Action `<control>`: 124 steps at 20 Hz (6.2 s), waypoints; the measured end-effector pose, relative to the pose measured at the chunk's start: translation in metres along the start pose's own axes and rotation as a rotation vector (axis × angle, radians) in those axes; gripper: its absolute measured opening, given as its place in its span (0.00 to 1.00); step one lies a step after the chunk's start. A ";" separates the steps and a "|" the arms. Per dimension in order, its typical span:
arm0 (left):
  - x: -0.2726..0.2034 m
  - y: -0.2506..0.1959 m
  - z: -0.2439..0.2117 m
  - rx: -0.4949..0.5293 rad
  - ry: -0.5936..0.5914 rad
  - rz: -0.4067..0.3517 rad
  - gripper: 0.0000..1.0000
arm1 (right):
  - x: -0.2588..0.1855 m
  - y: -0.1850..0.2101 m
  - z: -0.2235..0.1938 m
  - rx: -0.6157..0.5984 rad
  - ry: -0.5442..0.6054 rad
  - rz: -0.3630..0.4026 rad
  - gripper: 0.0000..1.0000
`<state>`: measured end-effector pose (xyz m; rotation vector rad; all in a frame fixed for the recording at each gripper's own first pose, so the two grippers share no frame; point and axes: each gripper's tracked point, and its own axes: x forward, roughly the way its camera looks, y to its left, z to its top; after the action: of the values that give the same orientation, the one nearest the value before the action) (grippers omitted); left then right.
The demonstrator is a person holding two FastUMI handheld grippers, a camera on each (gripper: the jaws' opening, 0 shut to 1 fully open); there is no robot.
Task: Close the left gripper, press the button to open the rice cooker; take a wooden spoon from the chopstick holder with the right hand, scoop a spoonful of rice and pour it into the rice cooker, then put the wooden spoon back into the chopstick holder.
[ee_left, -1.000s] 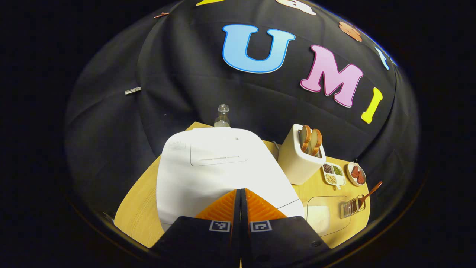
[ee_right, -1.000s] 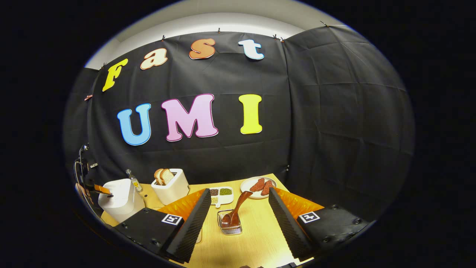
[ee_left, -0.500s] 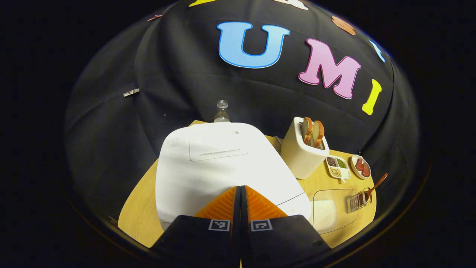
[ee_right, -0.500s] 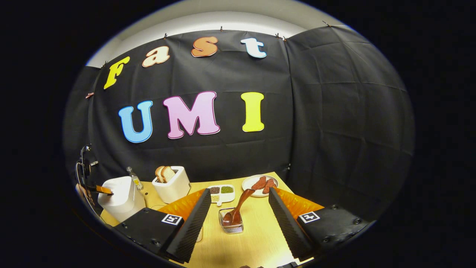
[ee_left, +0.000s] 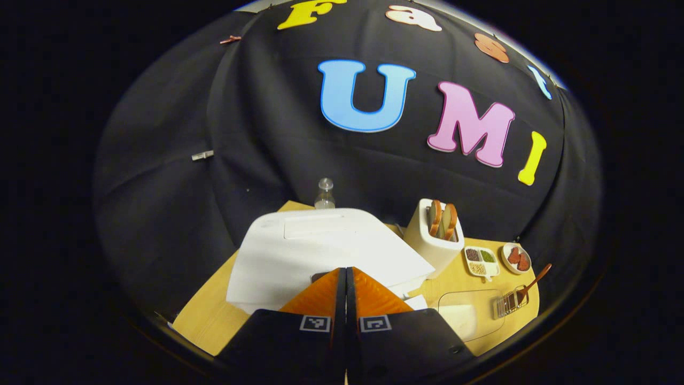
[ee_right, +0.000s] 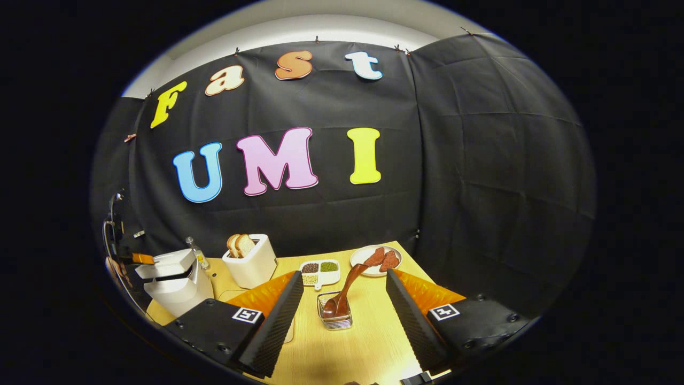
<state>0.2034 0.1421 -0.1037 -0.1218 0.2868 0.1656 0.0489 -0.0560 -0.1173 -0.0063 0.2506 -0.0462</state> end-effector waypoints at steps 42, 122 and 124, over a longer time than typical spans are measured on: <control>-0.179 -0.108 -0.170 0.098 0.147 0.045 0.96 | 0.242 -0.007 -0.180 0.126 0.382 0.086 0.99; -0.180 0.039 -0.184 -0.005 0.098 -0.162 0.96 | 0.130 0.210 -0.168 0.679 0.552 0.065 0.17; -0.182 0.039 -0.183 0.004 0.093 -0.168 0.96 | 0.126 0.201 -0.160 0.679 0.541 0.055 0.17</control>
<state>-0.0255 0.1280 -0.2287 -0.1495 0.3682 -0.0070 0.1400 0.1387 -0.3056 0.6967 0.7654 -0.0764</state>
